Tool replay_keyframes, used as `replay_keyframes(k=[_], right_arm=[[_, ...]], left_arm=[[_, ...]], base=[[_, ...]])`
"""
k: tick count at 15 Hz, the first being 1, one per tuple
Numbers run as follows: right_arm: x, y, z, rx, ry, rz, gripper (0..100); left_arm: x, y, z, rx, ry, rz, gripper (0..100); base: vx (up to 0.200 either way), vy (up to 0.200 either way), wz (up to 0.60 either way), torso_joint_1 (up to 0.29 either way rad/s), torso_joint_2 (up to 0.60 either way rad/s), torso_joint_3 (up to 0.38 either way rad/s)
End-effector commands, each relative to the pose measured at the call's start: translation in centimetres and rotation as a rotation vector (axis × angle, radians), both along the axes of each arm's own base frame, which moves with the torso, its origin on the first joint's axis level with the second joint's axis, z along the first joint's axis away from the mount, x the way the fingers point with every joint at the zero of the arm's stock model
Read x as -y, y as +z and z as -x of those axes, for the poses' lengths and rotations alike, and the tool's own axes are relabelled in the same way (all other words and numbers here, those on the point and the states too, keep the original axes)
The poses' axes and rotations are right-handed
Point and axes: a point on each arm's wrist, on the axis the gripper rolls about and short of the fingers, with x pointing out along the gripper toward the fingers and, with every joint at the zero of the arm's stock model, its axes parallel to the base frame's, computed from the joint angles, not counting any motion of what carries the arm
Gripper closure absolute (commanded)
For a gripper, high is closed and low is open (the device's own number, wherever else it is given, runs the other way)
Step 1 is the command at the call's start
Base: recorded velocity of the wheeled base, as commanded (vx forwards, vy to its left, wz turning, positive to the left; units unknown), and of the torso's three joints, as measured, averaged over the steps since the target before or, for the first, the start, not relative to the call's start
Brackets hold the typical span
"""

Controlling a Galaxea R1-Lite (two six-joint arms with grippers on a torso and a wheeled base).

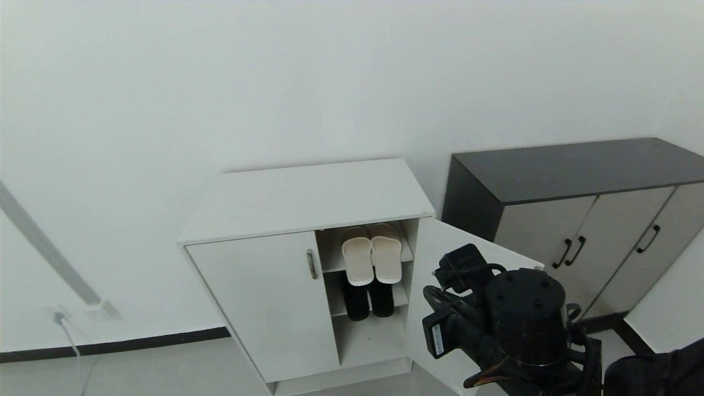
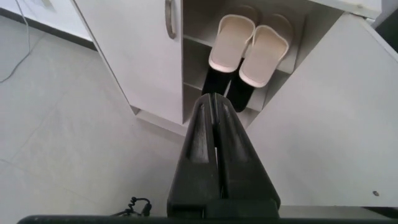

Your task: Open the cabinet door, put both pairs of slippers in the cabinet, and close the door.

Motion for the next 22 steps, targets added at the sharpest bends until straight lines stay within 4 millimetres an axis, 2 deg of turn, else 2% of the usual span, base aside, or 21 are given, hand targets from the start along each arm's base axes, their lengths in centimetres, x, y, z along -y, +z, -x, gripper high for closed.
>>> replay_keyframes(k=[1, 12, 17, 19, 22], right_arm=[[0.0, -0.1, -0.1, 0.000, -0.002, 0.001, 100], [0.2, -1.0, -0.4, 0.064, 0.029, 0.009, 100], [0.3, -1.2, -0.5, 0.060, 0.030, 0.011, 100], [0.6, -1.5, -0.9, 0.068, 0.022, 0.026, 100], [1.0, -0.6, -2.1, 0.105, -0.012, 0.002, 100]], left_arm=[[0.0, 0.0, 0.0, 0.000, 0.001, 0.000, 100], [0.0, 0.0, 0.0, 0.000, 0.001, 0.000, 100], [0.0, 0.0, 0.0, 0.000, 0.001, 0.000, 100], [0.0, 0.0, 0.0, 0.000, 0.001, 0.000, 100], [0.0, 0.0, 0.0, 0.000, 0.002, 0.000, 100]], base=[[0.000, 0.000, -0.60, -0.154, 0.37, 0.193], [0.000, 0.000, 0.00, -0.010, 0.02, 0.012], [0.000, 0.000, 0.00, 0.163, -0.35, -0.185], [0.000, 0.000, 0.00, 0.080, -0.18, -0.095], [0.000, 0.000, 0.00, 0.000, 0.00, 0.000]])
